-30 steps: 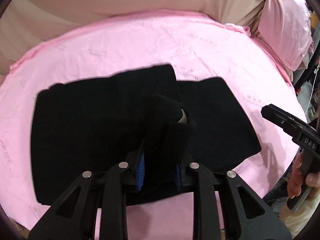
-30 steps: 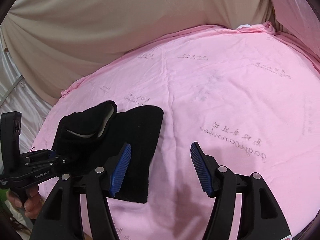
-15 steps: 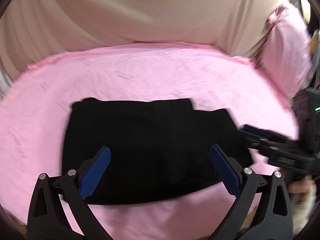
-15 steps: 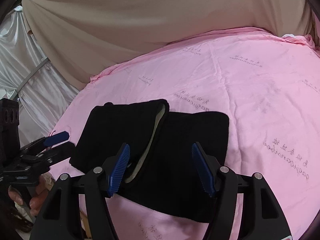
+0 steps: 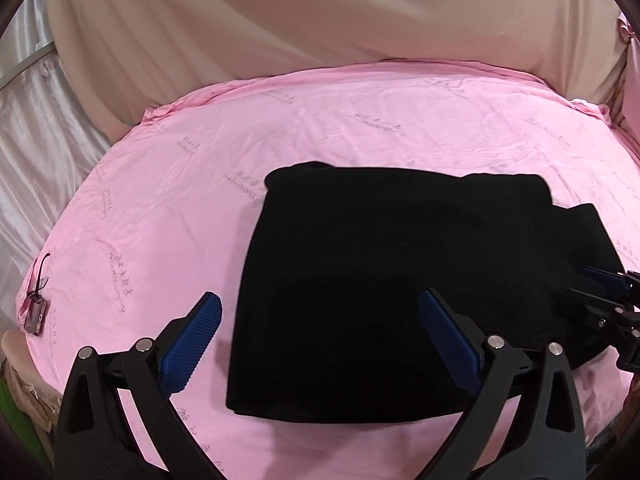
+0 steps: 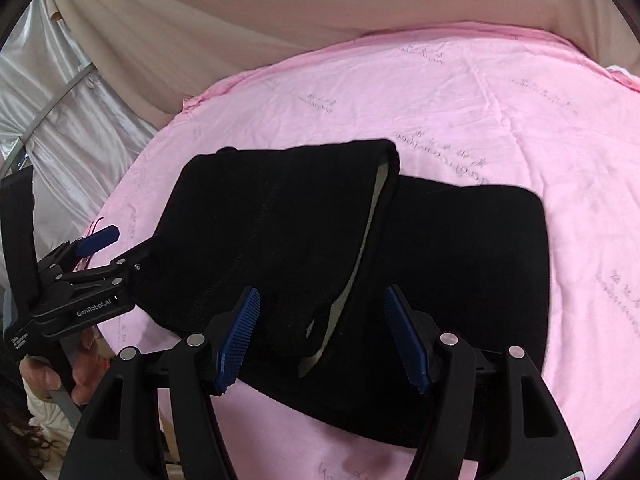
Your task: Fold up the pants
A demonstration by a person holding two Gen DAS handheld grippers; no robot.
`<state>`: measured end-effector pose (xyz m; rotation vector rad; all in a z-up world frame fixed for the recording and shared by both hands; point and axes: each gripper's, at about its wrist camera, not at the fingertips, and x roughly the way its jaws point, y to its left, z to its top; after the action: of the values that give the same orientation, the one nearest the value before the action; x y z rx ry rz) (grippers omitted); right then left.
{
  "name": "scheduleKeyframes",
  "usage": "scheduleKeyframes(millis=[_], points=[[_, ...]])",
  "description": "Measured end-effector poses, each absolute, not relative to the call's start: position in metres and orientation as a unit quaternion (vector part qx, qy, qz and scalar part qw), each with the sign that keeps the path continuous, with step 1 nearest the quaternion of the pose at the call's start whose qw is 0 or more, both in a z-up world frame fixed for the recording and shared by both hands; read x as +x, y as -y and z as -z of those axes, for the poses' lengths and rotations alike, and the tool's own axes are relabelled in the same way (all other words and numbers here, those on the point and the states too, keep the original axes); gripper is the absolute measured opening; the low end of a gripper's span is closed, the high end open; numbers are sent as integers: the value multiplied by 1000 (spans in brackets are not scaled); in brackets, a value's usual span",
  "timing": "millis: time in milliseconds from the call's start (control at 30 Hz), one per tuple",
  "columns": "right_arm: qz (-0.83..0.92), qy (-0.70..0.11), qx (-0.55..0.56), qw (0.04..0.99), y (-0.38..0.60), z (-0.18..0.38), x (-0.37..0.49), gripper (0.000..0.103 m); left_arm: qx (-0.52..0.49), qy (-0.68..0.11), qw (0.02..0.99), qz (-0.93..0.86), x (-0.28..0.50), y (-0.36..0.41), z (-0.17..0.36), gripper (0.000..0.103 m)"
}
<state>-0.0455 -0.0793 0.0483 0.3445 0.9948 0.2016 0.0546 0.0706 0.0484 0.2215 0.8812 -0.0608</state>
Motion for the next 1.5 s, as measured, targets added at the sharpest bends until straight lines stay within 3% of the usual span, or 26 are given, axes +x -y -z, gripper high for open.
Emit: scheduleKeyframes(millis=[167,367,467,600,733,1000,1067,1300,1400,1467,1500], points=[[-97,-473,168,860,74,-43,-40,61,105,-430,896,25,58,-80,-43,97],[-104,-451,151,874,70,-52,-40,23,97,-426,899,21,58,-84,-49,97],[-102,-408,145,895,84,-85,-55,23,89,-426,900,25,53,-88,-55,97],[-45,-398,105,910,109,-102,-82,23,87,-423,901,37,47,-85,-59,97],[-27,-467,128,875,125,-45,-78,24,98,-441,891,51,51,-68,-43,97],[-18,-424,148,893,146,-79,-51,41,138,-434,890,30,52,-48,-34,97],[-23,-432,142,891,148,-75,-32,56,139,-434,890,27,53,-48,-34,97],[-35,-465,160,870,147,-47,19,59,146,-436,888,24,53,-48,-30,97],[-32,-449,146,881,139,-54,18,35,150,-436,887,20,54,-49,-30,97],[-47,-425,149,892,136,-68,12,4,150,-436,887,17,54,-50,-29,97],[-56,-413,160,895,138,-78,7,5,146,-440,886,20,55,-51,-29,97]])
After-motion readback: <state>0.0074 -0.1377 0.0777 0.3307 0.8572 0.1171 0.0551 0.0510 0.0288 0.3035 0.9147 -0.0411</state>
